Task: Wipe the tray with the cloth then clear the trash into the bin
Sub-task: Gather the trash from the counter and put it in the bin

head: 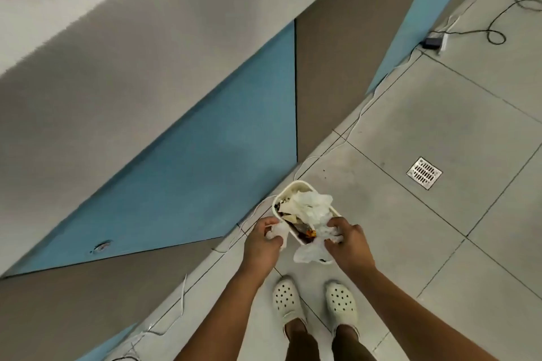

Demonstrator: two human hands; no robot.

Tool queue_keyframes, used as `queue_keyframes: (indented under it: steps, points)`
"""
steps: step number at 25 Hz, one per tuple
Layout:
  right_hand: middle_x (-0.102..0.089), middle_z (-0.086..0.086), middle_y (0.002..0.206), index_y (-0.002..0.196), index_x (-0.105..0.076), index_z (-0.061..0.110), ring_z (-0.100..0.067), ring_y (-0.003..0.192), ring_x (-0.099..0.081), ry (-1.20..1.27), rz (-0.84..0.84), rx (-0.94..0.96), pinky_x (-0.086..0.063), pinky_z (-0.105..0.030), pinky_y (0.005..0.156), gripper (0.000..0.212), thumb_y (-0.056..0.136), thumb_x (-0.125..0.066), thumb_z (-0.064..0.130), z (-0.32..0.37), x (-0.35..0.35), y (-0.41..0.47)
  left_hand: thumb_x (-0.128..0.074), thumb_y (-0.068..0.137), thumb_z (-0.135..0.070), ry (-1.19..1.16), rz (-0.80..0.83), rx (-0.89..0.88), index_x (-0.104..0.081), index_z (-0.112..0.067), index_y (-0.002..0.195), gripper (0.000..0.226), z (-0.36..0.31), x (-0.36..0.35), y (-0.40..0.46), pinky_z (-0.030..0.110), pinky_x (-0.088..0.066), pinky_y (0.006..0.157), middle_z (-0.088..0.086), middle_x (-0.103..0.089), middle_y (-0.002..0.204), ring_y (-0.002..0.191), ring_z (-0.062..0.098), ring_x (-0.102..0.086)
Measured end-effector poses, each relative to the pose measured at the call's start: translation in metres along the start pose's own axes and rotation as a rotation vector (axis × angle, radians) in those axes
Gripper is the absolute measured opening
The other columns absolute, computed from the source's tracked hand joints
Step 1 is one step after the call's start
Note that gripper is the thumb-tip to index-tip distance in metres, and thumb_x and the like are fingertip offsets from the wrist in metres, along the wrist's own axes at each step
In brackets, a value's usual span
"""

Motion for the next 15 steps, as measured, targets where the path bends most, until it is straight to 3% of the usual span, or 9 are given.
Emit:
queue_keyframes:
  steps: [2, 4, 6, 9, 12, 13, 15]
  points:
    - [-0.063, -0.007, 0.099, 0.107, -0.062, 0.015, -0.028, 0.093, -0.06, -0.052, -0.003, 0.074, -0.047, -0.03, 0.081, 0.036, 0.072, -0.061, 0.01, -0.009, -0.026, 0.032, -0.05, 0.083, 0.005, 0.045, -0.024, -0.045, -0.05, -0.021, 0.095, 0.029, 0.013, -0.015, 0.03, 0.012, -0.041, 0.055, -0.004, -0.053, 0.087, 0.072, 0.012, -0.052]
    - [-0.057, -0.007, 0.122, 0.121, -0.056, 0.021, -0.03, 0.112, -0.05, -0.154, -0.008, 0.114, -0.044, -0.04, 0.094, 0.045, 0.076, -0.059, 0.013, -0.017, -0.045, 0.057, -0.049, 0.084, 0.007, 0.062, -0.043, -0.087, -0.048, -0.022, 0.087, 0.029, 0.024, -0.029, 0.057, 0.007, -0.037, 0.049, -0.01, -0.051, 0.081, 0.067, 0.006, -0.049]
    - [-0.048, -0.003, 0.134, 0.132, -0.046, 0.024, -0.028, 0.118, -0.04, -0.216, -0.065, 0.135, -0.041, -0.041, 0.097, 0.05, 0.083, -0.056, 0.015, -0.029, -0.058, 0.083, -0.05, 0.086, 0.005, 0.1, -0.037, -0.126, -0.048, -0.026, 0.08, 0.031, 0.04, -0.05, 0.091, 0.01, -0.039, 0.056, -0.013, -0.053, 0.082, 0.072, 0.009, -0.051]
    - [-0.033, -0.008, 0.145, 0.147, -0.016, 0.018, -0.032, 0.125, -0.031, -0.529, -0.093, 0.205, -0.03, -0.038, 0.104, 0.061, 0.093, -0.043, 0.024, -0.046, -0.081, 0.122, -0.051, 0.09, -0.004, 0.113, -0.077, -0.086, -0.052, -0.023, 0.082, 0.021, 0.07, -0.074, 0.14, 0.023, -0.044, 0.066, -0.008, -0.057, 0.082, 0.081, 0.017, -0.053]
    - [-0.001, -0.004, 0.158, 0.148, 0.009, 0.017, -0.025, 0.145, -0.003, -0.732, 0.155, 0.271, -0.008, -0.038, 0.116, 0.064, 0.098, -0.029, 0.032, -0.075, -0.129, 0.146, -0.046, 0.094, -0.006, 0.056, -0.032, -0.024, -0.057, -0.021, 0.101, 0.02, 0.095, -0.099, 0.184, 0.032, -0.049, 0.089, 0.004, -0.061, 0.113, 0.1, 0.022, -0.058]
    - [0.007, -0.003, 0.158, 0.147, 0.012, 0.018, -0.023, 0.146, 0.004, -0.767, 0.256, 0.286, -0.003, -0.038, 0.117, 0.064, 0.099, -0.027, 0.033, -0.088, -0.145, 0.151, -0.042, 0.095, -0.005, 0.133, 0.042, -0.058, -0.057, -0.02, 0.112, 0.028, 0.099, -0.112, 0.197, 0.034, -0.045, 0.097, 0.004, -0.054, 0.128, 0.111, 0.023, -0.055]
    - [0.014, -0.001, 0.157, 0.147, 0.015, 0.021, -0.021, 0.145, 0.008, -0.774, 0.382, 0.201, -0.001, -0.039, 0.117, 0.063, 0.1, -0.024, 0.037, -0.126, -0.164, 0.161, -0.037, 0.095, -0.002, 0.526, 0.263, -0.174, -0.04, -0.017, 0.139, 0.046, 0.102, -0.142, 0.216, 0.034, -0.029, 0.113, 0.001, -0.026, 0.153, 0.136, 0.024, -0.034]
Point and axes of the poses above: each hand's wrist, its own y-axis towards the middle knuckle, its own x-axis out of the back of the hand, z = x × y, the point moved 9 cm from there along y, towards the middle knuckle
